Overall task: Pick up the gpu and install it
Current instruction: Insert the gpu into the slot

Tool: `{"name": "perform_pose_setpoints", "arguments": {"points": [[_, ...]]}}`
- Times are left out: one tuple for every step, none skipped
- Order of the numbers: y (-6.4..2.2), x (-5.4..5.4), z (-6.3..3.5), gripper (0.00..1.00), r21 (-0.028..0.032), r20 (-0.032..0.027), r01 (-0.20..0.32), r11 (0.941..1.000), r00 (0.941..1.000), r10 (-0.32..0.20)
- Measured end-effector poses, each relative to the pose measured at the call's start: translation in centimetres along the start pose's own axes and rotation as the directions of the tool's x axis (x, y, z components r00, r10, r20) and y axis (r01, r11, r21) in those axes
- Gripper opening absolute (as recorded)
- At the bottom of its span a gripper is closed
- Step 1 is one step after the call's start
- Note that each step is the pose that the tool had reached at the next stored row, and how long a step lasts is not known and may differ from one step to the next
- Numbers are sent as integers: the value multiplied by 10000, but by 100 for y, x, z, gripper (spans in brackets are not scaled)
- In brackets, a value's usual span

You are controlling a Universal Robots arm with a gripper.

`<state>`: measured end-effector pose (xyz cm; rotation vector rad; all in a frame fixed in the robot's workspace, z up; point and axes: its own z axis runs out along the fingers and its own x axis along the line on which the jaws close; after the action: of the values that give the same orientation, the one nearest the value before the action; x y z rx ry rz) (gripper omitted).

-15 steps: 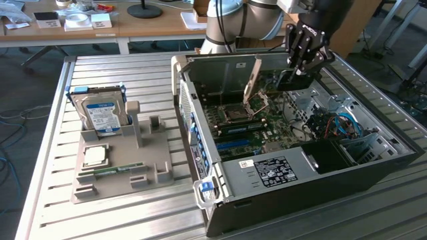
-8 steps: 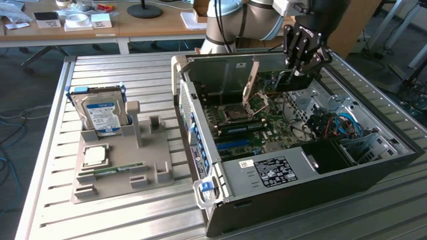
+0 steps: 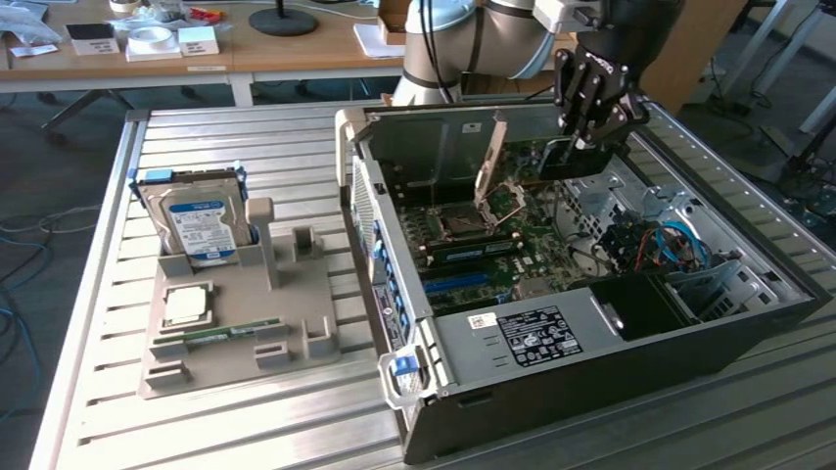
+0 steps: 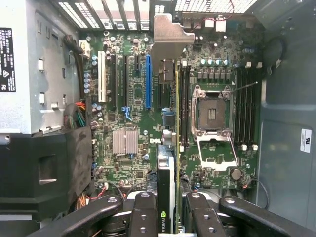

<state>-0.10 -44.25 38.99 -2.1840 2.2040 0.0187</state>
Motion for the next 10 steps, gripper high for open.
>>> {"name": "perform_pose_setpoints", "arguments": {"points": [[5, 1, 7, 27, 35, 6, 3, 10000, 10000, -3], [9, 1, 13, 27, 62, 10, 3, 10000, 10000, -3], [9, 1, 15, 27, 73, 9, 4, 10000, 10000, -5], [9, 1, 15, 27, 73, 9, 5, 10000, 10000, -5], [9, 1, 15, 27, 73, 9, 5, 10000, 10000, -5], [9, 1, 16, 27, 74, 9, 5, 10000, 10000, -5], [9, 1, 26, 27, 75, 14, 5, 10000, 10000, -5], [10, 2, 40, 27, 77, 15, 4, 10000, 10000, -4], [10, 2, 54, 27, 79, 12, 5, 10000, 10000, -5], [10, 3, 64, 27, 79, 11, 5, 10000, 10000, -5]]}}
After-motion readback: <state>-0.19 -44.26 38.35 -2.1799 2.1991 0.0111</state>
